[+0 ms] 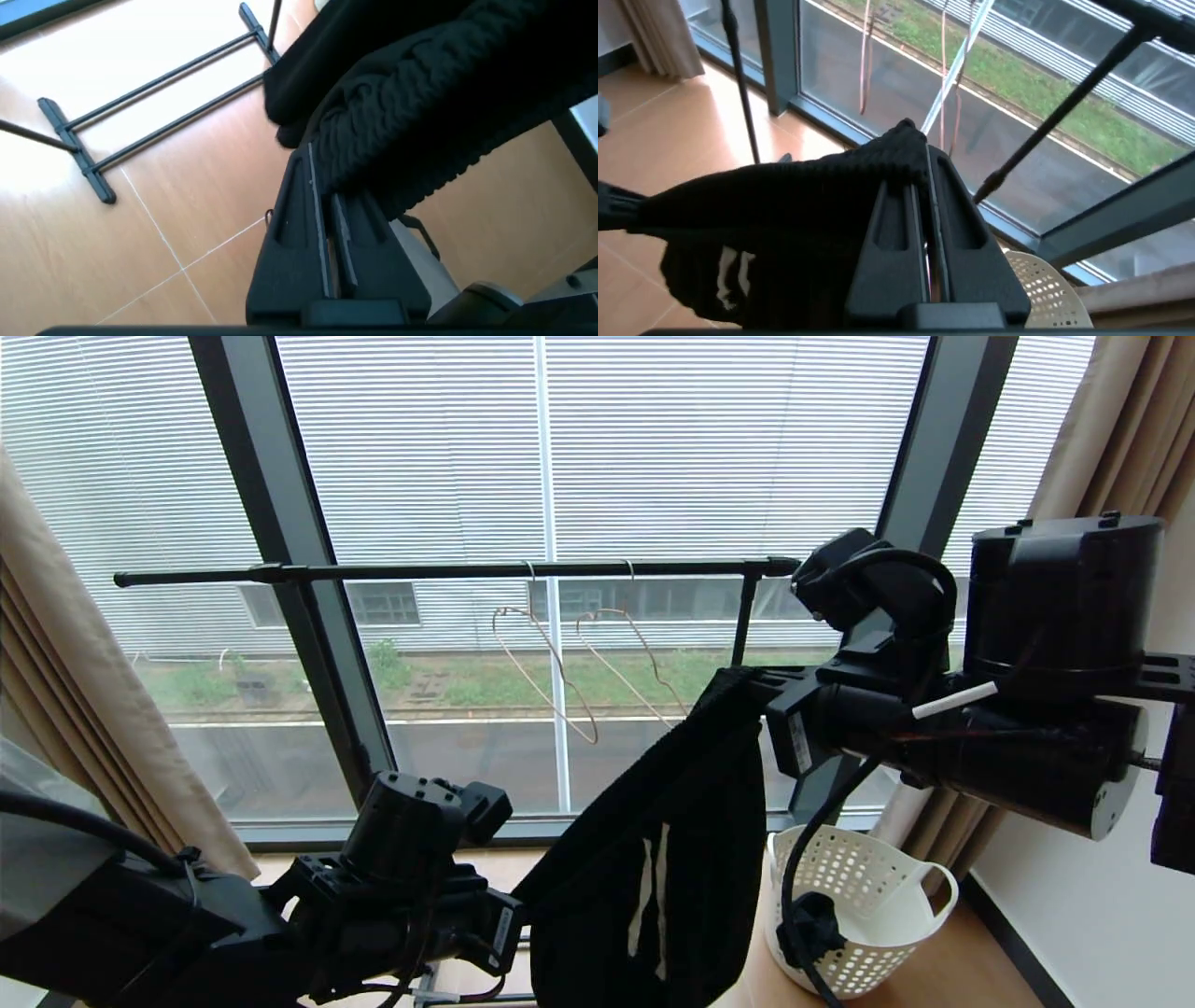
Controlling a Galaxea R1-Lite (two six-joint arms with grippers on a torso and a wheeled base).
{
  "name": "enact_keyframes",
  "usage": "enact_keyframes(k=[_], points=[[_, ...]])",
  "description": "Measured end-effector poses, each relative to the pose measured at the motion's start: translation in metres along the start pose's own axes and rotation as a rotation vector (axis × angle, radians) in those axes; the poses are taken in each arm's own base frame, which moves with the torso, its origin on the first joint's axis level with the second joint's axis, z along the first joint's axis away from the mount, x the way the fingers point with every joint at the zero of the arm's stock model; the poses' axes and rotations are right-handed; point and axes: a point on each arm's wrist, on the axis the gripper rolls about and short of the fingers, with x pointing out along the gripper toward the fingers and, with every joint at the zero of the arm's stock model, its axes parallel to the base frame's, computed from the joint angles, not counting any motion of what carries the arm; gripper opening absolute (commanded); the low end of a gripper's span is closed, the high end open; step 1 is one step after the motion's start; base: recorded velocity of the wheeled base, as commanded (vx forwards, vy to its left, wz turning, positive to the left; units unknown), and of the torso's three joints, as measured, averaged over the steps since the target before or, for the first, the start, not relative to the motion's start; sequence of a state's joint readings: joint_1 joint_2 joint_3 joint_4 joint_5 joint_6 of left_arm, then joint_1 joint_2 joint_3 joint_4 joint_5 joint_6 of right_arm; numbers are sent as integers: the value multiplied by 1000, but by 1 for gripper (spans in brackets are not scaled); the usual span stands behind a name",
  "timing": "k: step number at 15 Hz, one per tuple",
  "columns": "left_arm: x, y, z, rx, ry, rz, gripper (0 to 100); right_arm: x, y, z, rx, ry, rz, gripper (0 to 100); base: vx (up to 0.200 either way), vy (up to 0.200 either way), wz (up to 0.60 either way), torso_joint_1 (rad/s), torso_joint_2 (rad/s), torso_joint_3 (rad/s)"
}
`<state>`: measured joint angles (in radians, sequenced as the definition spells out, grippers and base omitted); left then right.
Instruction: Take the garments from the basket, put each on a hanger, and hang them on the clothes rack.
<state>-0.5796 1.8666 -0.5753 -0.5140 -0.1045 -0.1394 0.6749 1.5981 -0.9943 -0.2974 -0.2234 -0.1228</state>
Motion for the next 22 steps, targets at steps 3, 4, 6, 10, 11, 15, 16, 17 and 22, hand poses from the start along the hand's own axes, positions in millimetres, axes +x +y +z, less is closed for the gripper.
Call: enact_keyframes(k=[3,4,6,10,11,15,16,17,22], points=[[-17,3,13,-19,-21,45,0,7,-15,12,3,62,-49,0,0,0,0,0,0,0],[-23,3,21,-22,0,71,0,7,-19,16,-2,103,-60,0,0,0,0,0,0,0],[-39,-1,41,-26,42,117,0,8,-28,24,25,177,-93,0,0,0,0,0,0,0],[-66,-8,87,-22,-34,145,0,20,-40,22,167,194,-140,0,0,0,0,0,0,0],[-68,-9,97,-20,-64,143,0,21,-42,21,169,201,-145,0,0,0,0,0,0,0],[-69,-11,135,-20,-131,140,0,16,-52,14,97,230,-155,0,0,0,0,0,0,0],[-68,-12,145,-22,-129,142,0,14,-53,11,58,242,-152,0,0,0,0,0,0,0],[-66,-12,154,-25,-127,144,0,10,-53,6,1,261,-142,0,0,0,0,0,0,0],[-53,-14,195,-24,-186,137,0,-11,-28,-19,-186,308,56,0,0,0,0,0,0,0]])
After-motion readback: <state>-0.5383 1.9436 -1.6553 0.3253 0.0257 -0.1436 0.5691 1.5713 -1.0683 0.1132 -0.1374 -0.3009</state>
